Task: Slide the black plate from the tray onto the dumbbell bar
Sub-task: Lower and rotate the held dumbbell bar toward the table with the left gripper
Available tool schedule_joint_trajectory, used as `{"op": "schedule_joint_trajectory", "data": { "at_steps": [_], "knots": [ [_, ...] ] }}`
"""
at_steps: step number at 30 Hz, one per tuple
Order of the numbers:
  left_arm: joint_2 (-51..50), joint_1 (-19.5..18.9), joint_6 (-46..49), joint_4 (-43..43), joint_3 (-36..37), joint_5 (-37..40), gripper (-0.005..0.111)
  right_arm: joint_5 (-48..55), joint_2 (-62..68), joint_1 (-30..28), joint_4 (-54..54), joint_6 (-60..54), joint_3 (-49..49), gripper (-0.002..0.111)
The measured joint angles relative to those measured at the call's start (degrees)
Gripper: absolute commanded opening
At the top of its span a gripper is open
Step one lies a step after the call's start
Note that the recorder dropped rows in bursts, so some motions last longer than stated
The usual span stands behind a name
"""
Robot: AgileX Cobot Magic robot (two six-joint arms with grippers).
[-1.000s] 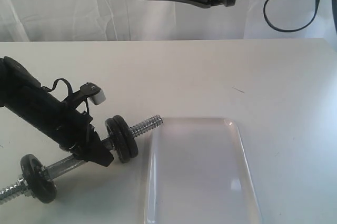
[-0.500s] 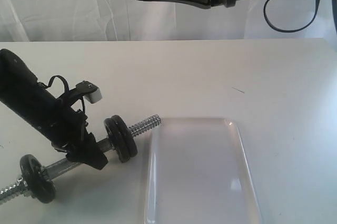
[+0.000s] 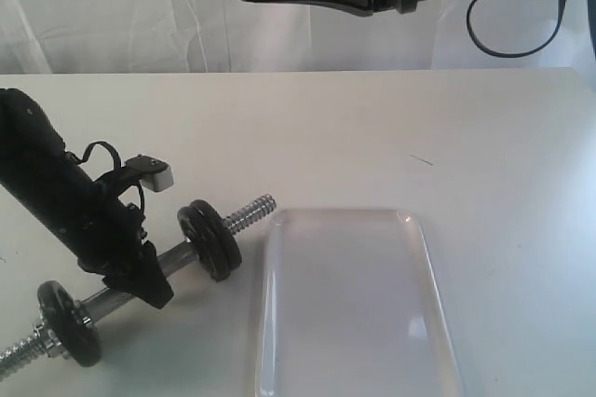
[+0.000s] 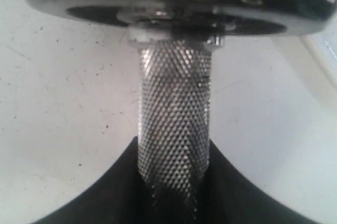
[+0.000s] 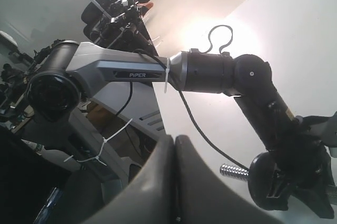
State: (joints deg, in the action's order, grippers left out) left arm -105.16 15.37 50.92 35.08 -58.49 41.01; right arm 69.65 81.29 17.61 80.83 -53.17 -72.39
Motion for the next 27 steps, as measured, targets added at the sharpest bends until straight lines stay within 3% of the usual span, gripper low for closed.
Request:
{"op": "schedule_joint_trajectory", "data": {
  "at_steps": [7, 27],
  "knots": [
    [-0.6, 0.0, -6.3, 5.3, 0.1, 0.8, 0.0, 0.0, 0.0, 0.0, 0.0, 0.0, 0.0, 0.0],
    [-2.0, 0.0, -5.5, 17.6, 1.1, 0.9, 0.0, 0.0, 0.0, 0.0, 0.0, 0.0, 0.0, 0.0]
  ]
}}
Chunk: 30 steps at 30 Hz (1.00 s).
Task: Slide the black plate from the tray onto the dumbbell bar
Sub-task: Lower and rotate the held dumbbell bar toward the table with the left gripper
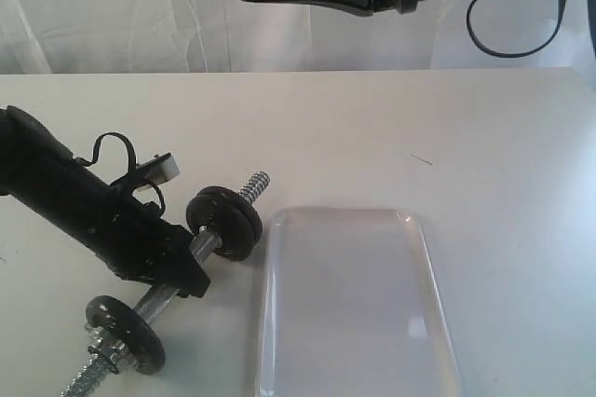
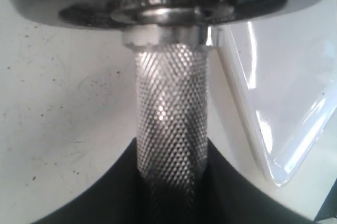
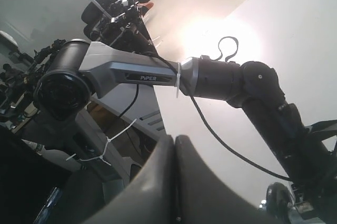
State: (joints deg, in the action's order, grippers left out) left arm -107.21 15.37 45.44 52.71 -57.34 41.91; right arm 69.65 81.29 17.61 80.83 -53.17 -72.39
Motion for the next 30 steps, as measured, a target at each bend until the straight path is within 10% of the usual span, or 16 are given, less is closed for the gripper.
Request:
{"op": "schedule_joint_trajectory", "data": {
  "at_steps": [30],
  "knots": [
    [7.8, 2.6, 0.2, 16.3, 10.9, -13.1, 0.0, 0.0, 0.0, 0.0, 0.0, 0.0, 0.0, 0.0]
  ]
}}
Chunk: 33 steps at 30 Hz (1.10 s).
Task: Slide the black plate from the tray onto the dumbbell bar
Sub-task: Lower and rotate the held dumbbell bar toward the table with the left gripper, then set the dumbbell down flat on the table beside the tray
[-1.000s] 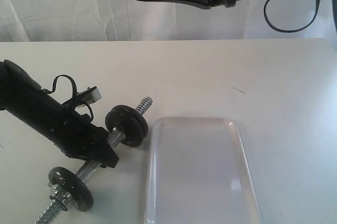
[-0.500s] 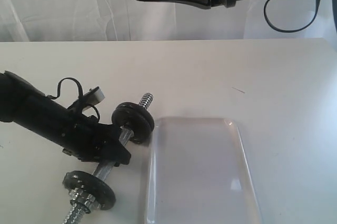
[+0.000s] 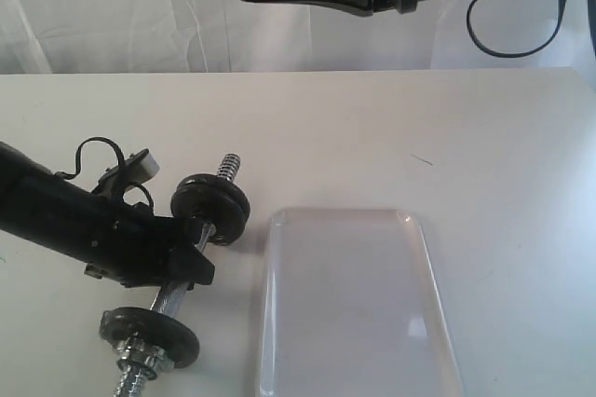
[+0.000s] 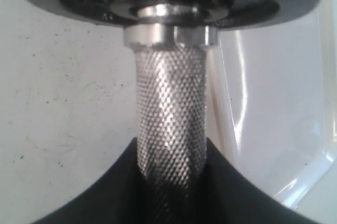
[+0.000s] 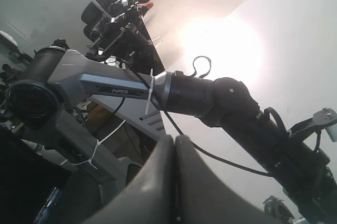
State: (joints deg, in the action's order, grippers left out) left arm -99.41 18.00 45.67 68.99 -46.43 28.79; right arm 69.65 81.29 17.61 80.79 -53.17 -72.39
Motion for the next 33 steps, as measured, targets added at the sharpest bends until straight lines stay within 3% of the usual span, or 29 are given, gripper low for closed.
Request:
{"op": "schedule_joint_trajectory", "data": {
  "at_steps": [10, 16, 33],
  "knots": [
    [0.0, 0.3, 2.4, 9.6, 3.6, -2.6, 0.0, 0.0, 0.0, 0.0, 0.0, 0.0, 0.0, 0.0],
    [0.0, 3.3, 3.1, 14.6, 3.7, -6.0, 0.0, 0.0, 0.0, 0.0, 0.0, 0.0, 0.0, 0.0],
    [0.0, 4.2, 4.6, 11.8, 3.8, -4.1, 0.0, 0.0, 0.0, 0.0, 0.0, 0.0, 0.0, 0.0]
  ]
}}
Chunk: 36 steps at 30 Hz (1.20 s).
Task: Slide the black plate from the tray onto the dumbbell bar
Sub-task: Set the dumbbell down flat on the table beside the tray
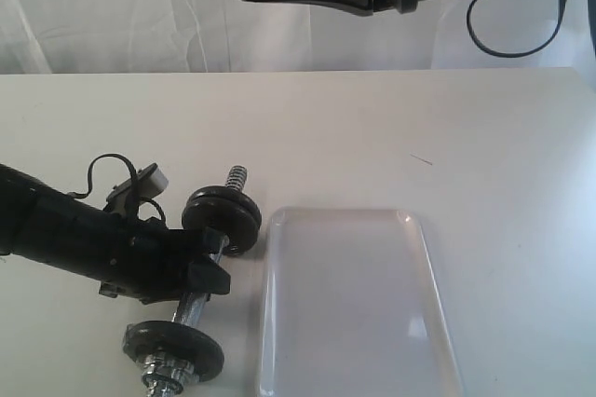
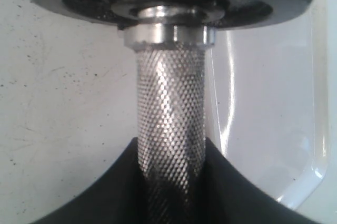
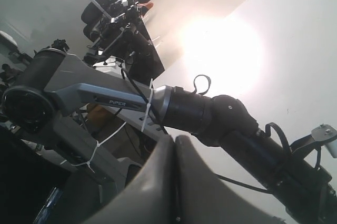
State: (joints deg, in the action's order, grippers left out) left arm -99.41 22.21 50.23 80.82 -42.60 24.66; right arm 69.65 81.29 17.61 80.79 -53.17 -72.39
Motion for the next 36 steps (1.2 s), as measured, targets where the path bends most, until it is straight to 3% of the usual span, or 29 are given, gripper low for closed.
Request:
{"op": "schedule_joint_trajectory", "data": {
  "at_steps": [36],
  "knots": [
    [0.2, 0.0, 0.0, -1.6, 0.0, -0.3, 0.0, 0.0, 0.0, 0.0, 0.0, 0.0, 0.0, 0.0]
  ]
}}
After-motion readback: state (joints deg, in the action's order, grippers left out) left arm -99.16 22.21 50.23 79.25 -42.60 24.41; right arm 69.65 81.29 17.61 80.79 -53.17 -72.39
